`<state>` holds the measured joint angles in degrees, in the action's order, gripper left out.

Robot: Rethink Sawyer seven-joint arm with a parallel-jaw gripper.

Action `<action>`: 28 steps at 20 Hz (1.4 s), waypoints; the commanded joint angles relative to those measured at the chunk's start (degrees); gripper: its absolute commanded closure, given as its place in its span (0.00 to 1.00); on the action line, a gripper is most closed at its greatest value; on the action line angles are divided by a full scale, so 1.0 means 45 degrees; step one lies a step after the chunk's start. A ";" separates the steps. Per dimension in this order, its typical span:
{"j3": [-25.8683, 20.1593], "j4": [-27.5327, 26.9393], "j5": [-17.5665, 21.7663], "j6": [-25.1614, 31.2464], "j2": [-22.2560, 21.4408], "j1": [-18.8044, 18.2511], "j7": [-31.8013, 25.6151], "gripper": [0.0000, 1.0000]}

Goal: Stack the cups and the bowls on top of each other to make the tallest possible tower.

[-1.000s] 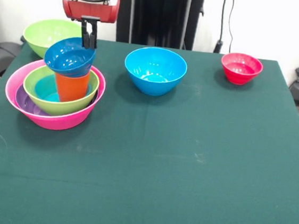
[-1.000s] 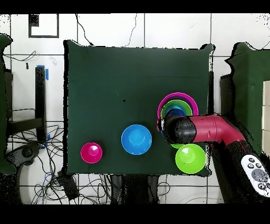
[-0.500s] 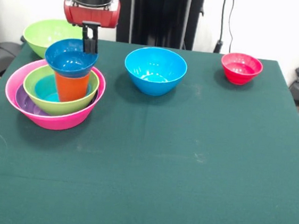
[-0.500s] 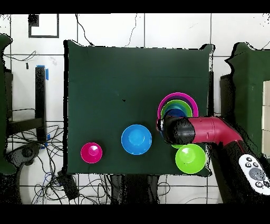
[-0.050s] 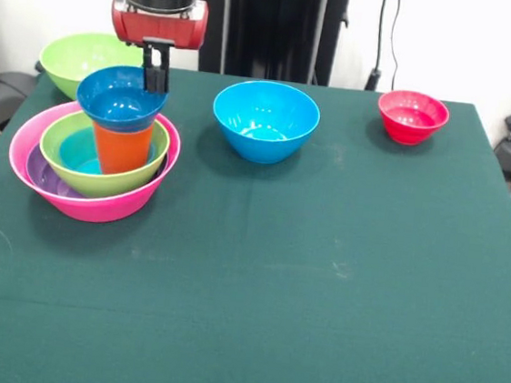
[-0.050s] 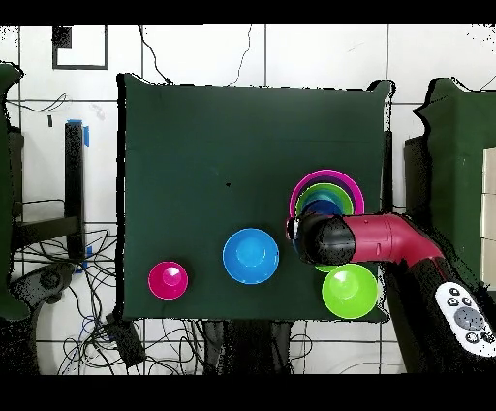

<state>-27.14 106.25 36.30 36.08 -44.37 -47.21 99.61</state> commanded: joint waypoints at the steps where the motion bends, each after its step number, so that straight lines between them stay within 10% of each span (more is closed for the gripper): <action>1: 0.0418 0.0579 -0.0084 -0.0495 -0.0027 0.0514 0.0974 1.00; 28: 0.1177 -0.0140 0.0036 -0.1552 0.0976 0.1370 0.1319 1.00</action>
<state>-23.65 106.22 36.30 31.56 -41.76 -44.16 99.61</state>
